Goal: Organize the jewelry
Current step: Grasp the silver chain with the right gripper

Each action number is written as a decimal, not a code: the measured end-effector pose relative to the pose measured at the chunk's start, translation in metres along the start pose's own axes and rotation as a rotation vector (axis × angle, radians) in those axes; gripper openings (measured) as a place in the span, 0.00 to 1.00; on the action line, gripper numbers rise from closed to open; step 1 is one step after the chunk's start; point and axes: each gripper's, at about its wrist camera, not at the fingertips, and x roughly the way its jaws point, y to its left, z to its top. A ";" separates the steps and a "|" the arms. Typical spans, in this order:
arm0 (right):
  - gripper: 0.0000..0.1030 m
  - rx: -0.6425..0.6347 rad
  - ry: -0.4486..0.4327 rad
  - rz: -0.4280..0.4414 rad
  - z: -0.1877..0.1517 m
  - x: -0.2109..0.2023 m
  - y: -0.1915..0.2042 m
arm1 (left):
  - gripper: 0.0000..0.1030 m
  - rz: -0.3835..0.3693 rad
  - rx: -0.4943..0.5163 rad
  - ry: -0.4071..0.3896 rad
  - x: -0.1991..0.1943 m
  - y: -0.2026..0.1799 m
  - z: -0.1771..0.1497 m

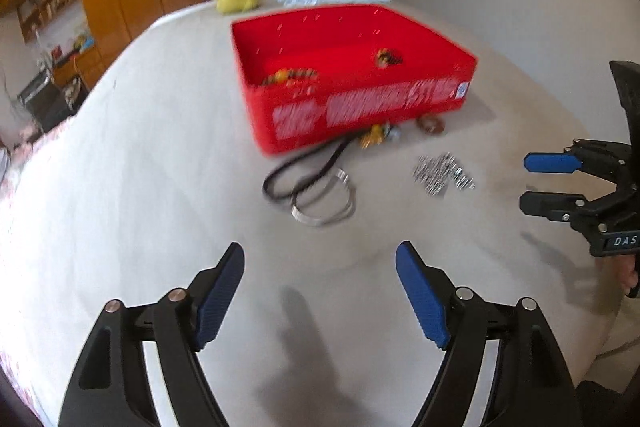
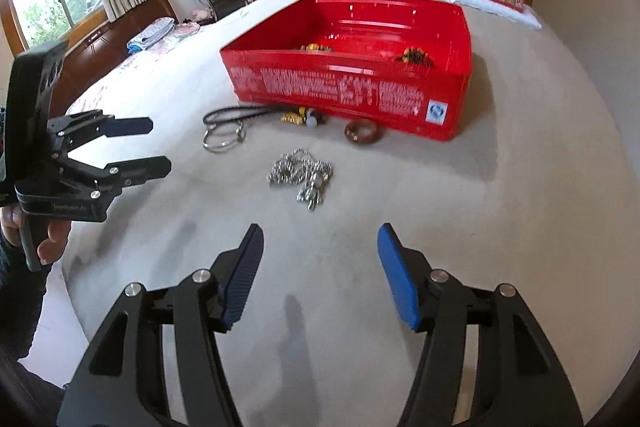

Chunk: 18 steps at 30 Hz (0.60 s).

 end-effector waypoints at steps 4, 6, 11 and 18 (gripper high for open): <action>0.59 -0.027 0.028 -0.013 -0.004 0.016 0.006 | 0.76 -0.016 -0.032 0.023 0.008 0.007 -0.009; 0.59 -0.045 0.039 -0.013 -0.003 0.024 0.008 | 0.76 -0.021 -0.038 0.033 0.012 0.008 -0.011; 0.66 -0.081 0.047 -0.027 0.009 0.042 0.011 | 0.79 -0.020 -0.031 0.041 0.020 0.006 -0.010; 0.64 -0.105 0.030 -0.025 0.028 0.063 0.017 | 0.86 -0.016 -0.015 0.050 0.032 0.004 -0.002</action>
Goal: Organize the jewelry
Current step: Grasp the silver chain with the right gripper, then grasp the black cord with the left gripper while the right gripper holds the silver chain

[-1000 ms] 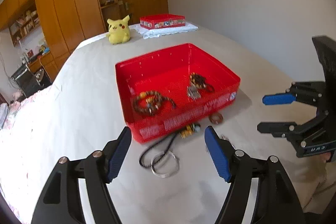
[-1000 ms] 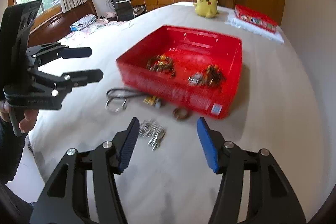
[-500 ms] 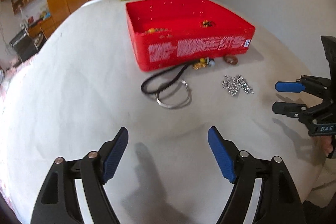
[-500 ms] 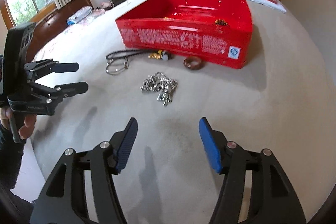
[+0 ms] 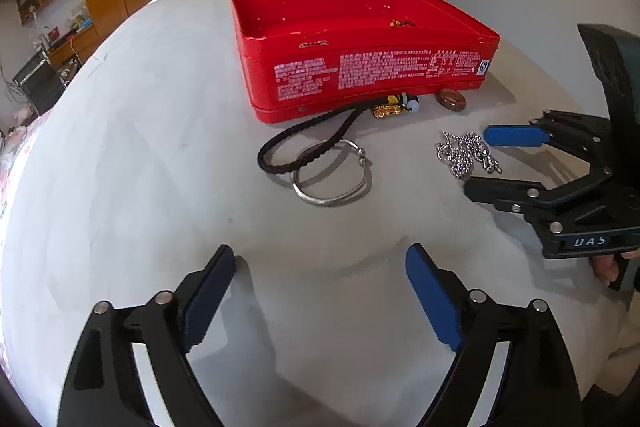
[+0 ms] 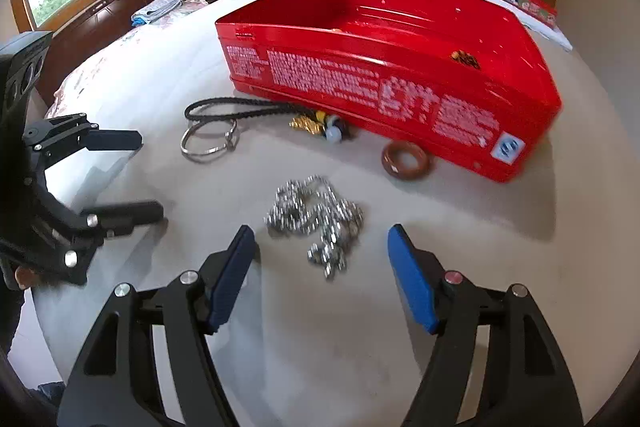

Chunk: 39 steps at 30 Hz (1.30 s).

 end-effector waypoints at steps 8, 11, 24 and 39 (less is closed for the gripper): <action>0.18 -0.001 -0.014 0.018 0.008 0.003 -0.007 | 0.90 -0.030 0.019 0.005 0.005 -0.001 0.004; 0.17 0.014 -0.020 0.039 0.006 0.001 -0.010 | 0.90 -0.038 0.022 0.008 0.008 0.000 0.006; 0.17 0.058 -0.040 0.113 0.002 -0.003 -0.022 | 0.92 -0.017 0.042 0.004 0.025 -0.009 0.029; 0.17 0.075 -0.043 0.130 -0.002 -0.005 -0.024 | 0.58 0.011 0.059 -0.017 0.014 -0.007 0.057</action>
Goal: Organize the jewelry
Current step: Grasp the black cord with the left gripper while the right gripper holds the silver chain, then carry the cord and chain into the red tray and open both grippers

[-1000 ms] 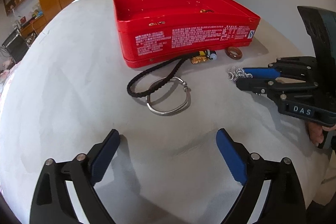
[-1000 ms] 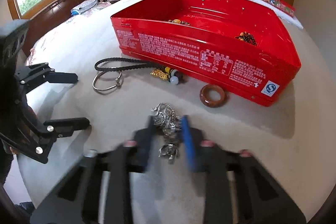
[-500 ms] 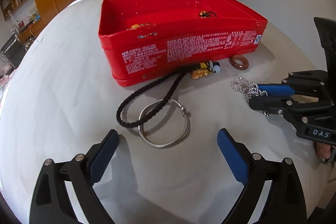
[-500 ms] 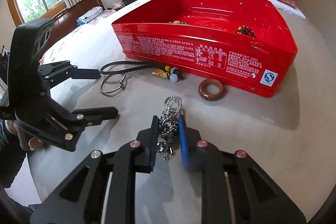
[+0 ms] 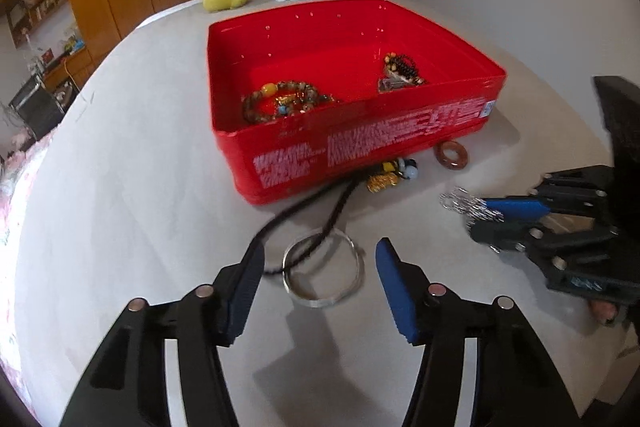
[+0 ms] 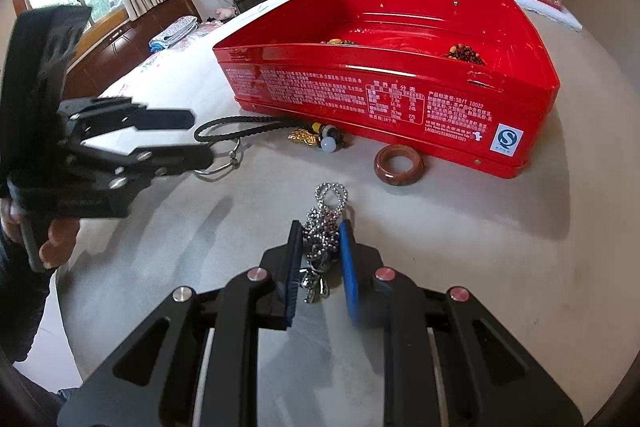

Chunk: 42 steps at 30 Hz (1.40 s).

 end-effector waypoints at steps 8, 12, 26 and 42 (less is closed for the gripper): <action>0.17 0.006 0.000 0.003 -0.001 0.000 -0.001 | 0.60 0.026 0.007 0.022 0.035 -0.006 0.020; 0.17 0.010 -0.001 0.009 0.000 -0.001 -0.003 | 0.35 0.000 -0.011 0.031 0.037 -0.008 0.020; 0.17 0.002 0.000 -0.002 -0.001 0.000 -0.002 | 0.03 -0.068 -0.042 -0.004 -0.013 -0.012 -0.021; 0.16 0.010 -0.008 -0.034 -0.002 -0.012 0.001 | 0.03 -0.083 -0.063 -0.156 -0.080 -0.014 -0.014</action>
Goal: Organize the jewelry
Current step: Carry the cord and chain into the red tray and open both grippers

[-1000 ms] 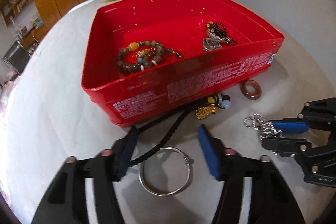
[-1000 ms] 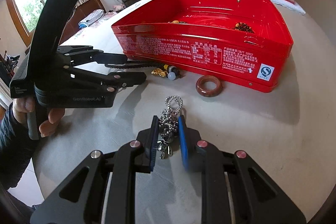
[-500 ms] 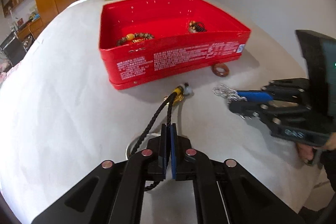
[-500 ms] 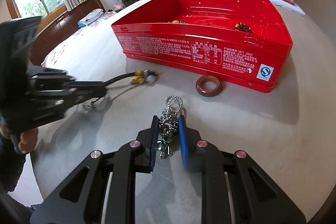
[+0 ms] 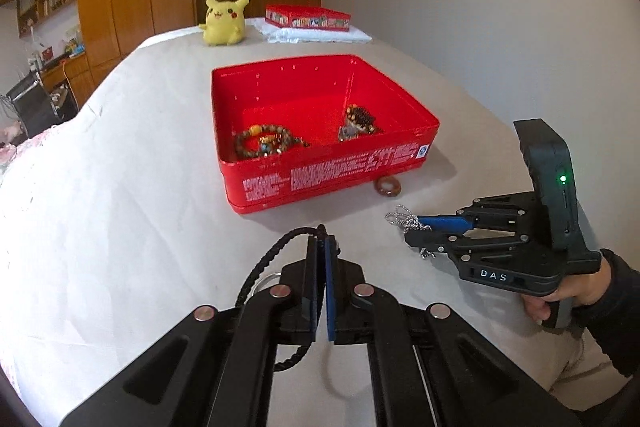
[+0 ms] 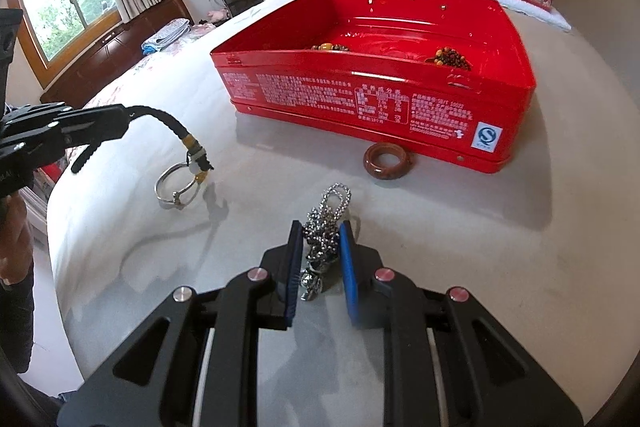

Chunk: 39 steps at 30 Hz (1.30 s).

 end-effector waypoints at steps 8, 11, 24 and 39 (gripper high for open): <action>0.16 -0.019 -0.016 -0.015 0.002 -0.020 0.008 | 0.03 0.017 0.001 -0.036 -0.020 -0.002 0.004; 0.16 -0.035 -0.021 -0.020 0.002 -0.027 0.014 | 0.03 0.022 0.005 -0.045 -0.027 -0.005 0.004; 0.16 -0.095 -0.060 -0.057 0.007 -0.070 0.036 | 0.03 0.036 0.014 -0.074 -0.044 -0.011 -0.001; 0.16 -0.144 -0.106 -0.084 0.027 -0.108 0.048 | 0.03 0.058 0.043 -0.105 -0.056 -0.007 0.010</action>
